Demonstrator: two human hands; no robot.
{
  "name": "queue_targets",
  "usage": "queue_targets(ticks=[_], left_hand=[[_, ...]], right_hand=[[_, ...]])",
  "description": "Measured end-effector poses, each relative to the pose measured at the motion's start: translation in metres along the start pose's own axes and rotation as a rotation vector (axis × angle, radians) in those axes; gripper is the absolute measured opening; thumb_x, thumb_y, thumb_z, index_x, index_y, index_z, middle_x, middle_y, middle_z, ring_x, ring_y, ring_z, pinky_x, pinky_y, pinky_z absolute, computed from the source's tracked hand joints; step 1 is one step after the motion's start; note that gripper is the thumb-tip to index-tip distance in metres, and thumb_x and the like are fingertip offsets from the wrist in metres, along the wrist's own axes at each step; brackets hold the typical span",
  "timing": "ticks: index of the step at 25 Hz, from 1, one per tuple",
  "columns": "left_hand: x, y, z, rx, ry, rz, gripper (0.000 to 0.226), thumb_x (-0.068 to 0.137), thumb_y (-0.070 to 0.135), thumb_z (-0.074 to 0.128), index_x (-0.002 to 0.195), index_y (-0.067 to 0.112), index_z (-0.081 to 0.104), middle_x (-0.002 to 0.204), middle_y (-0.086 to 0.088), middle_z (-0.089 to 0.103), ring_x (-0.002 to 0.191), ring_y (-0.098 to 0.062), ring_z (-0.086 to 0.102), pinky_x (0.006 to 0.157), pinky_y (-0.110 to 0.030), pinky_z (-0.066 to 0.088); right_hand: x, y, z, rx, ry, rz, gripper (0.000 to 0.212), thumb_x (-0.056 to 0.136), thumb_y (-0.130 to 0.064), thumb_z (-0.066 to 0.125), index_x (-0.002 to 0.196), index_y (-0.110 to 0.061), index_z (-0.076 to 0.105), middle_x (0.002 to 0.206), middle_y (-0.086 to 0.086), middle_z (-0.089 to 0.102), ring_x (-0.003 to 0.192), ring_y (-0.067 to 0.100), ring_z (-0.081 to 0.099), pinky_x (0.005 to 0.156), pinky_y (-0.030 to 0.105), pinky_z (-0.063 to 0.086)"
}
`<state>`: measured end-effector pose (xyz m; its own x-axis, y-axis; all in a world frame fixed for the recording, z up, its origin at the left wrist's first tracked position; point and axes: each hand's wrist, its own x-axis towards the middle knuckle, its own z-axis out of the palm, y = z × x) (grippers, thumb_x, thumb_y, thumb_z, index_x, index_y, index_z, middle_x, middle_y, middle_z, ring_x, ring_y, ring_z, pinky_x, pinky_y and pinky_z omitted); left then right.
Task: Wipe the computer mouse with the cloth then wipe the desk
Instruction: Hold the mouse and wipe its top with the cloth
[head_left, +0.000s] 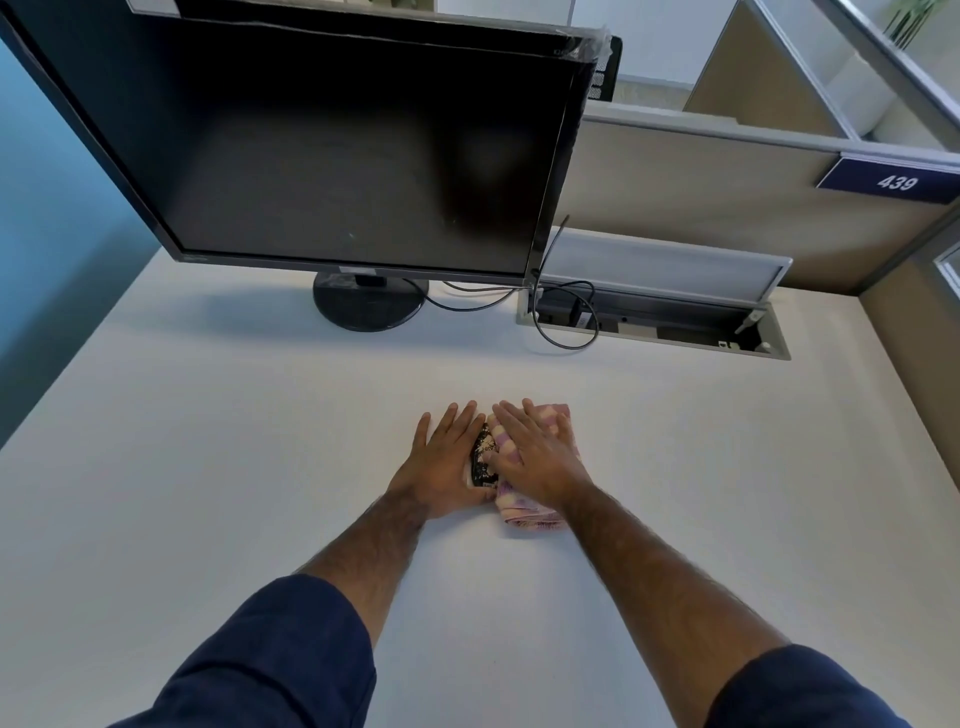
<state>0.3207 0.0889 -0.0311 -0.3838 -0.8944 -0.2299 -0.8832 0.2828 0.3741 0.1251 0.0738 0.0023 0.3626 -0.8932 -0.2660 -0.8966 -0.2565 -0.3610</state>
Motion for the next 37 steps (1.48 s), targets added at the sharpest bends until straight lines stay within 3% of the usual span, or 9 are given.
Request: queue_targets(ticks=[8, 14, 19, 21, 25, 29, 31, 34, 37], left_hand=[[-0.001, 0.000, -0.002, -0.010, 0.017, 0.016, 0.123, 0.073, 0.091, 0.042, 0.164, 0.020, 0.002, 0.171, 0.007, -0.011, 0.155, -0.014, -0.020, 0.122, -0.045, -0.020], [0.000, 0.000, -0.003, -0.004, 0.027, 0.029, 0.130, 0.066, 0.096, 0.038, 0.164, 0.019, 0.004, 0.171, 0.008, -0.010, 0.154, -0.011, -0.021, 0.121, -0.044, -0.020], [0.000, 0.001, -0.005, -0.001, 0.025, 0.037, 0.141, 0.056, 0.107, 0.023, 0.164, 0.018, 0.005, 0.171, 0.008, -0.010, 0.155, -0.013, -0.020, 0.123, -0.047, -0.018], [0.000, 0.002, -0.005, -0.001, 0.021, 0.035, 0.141, 0.057, 0.107, 0.026, 0.164, 0.018, 0.005, 0.171, 0.008, -0.010, 0.155, -0.013, -0.021, 0.123, -0.048, -0.017], [0.000, 0.002, -0.008, 0.020, 0.014, 0.040, 0.141, 0.057, 0.106, 0.029, 0.164, 0.018, 0.004, 0.172, 0.006, -0.010, 0.155, -0.015, -0.020, 0.124, -0.050, -0.015], [0.001, 0.003, -0.010, 0.052, 0.009, 0.045, 0.136, 0.063, 0.102, 0.038, 0.164, 0.017, 0.005, 0.172, 0.006, -0.010, 0.156, -0.015, -0.019, 0.123, -0.049, -0.017], [0.001, 0.003, -0.010, 0.055, 0.009, 0.043, 0.134, 0.066, 0.099, 0.042, 0.164, 0.017, 0.005, 0.172, 0.007, -0.010, 0.155, -0.015, -0.019, 0.123, -0.047, -0.018], [0.001, 0.003, -0.010, 0.053, 0.006, 0.043, 0.133, 0.067, 0.099, 0.043, 0.164, 0.017, 0.004, 0.172, 0.007, -0.010, 0.155, -0.015, -0.019, 0.122, -0.046, -0.019], [0.000, 0.004, -0.010, 0.071, 0.001, 0.035, 0.133, 0.067, 0.099, 0.042, 0.164, 0.017, 0.004, 0.171, 0.007, -0.012, 0.155, -0.015, -0.019, 0.123, -0.048, -0.018]], right_hand=[[-0.010, 0.001, 0.001, 0.034, 0.042, -0.027, 0.075, 0.094, -0.060, 0.036, 0.160, -0.029, 0.018, 0.167, -0.010, 0.020, 0.155, 0.011, 0.001, 0.123, 0.051, -0.007], [-0.026, 0.004, 0.008, -0.043, 0.076, -0.103, 0.083, 0.092, -0.061, 0.038, 0.162, -0.027, 0.008, 0.170, -0.010, 0.004, 0.155, 0.013, -0.005, 0.123, 0.051, -0.004], [-0.035, 0.006, 0.012, -0.109, 0.099, -0.136, 0.093, 0.092, -0.074, 0.040, 0.162, -0.023, 0.009, 0.170, -0.007, 0.004, 0.155, 0.015, -0.002, 0.123, 0.050, -0.002], [-0.038, 0.005, 0.012, -0.137, 0.082, -0.126, 0.091, 0.093, -0.073, 0.039, 0.162, -0.024, 0.005, 0.170, -0.007, 0.001, 0.156, 0.016, -0.004, 0.124, 0.050, -0.003], [-0.047, 0.002, 0.011, -0.205, 0.061, -0.124, 0.086, 0.087, -0.059, 0.024, 0.162, -0.024, 0.000, 0.168, -0.006, -0.007, 0.155, 0.019, -0.008, 0.124, 0.055, 0.002], [-0.054, 0.000, 0.010, -0.165, 0.025, -0.126, 0.087, 0.084, -0.055, 0.018, 0.162, -0.025, -0.005, 0.169, -0.006, -0.011, 0.154, 0.020, -0.015, 0.124, 0.055, -0.002], [-0.057, -0.001, 0.009, -0.162, 0.014, -0.129, 0.084, 0.087, -0.049, 0.024, 0.161, -0.025, -0.008, 0.168, -0.006, -0.014, 0.154, 0.020, -0.016, 0.124, 0.053, -0.003], [-0.062, 0.002, 0.012, -0.157, 0.011, -0.133, 0.090, 0.089, -0.025, 0.046, 0.161, -0.025, -0.008, 0.167, -0.007, -0.017, 0.154, 0.018, -0.018, 0.125, 0.051, -0.003], [-0.067, 0.003, 0.018, -0.126, 0.047, -0.119, 0.098, 0.082, -0.009, 0.049, 0.161, -0.026, -0.006, 0.167, -0.011, -0.017, 0.153, 0.014, -0.020, 0.126, 0.047, -0.002]])
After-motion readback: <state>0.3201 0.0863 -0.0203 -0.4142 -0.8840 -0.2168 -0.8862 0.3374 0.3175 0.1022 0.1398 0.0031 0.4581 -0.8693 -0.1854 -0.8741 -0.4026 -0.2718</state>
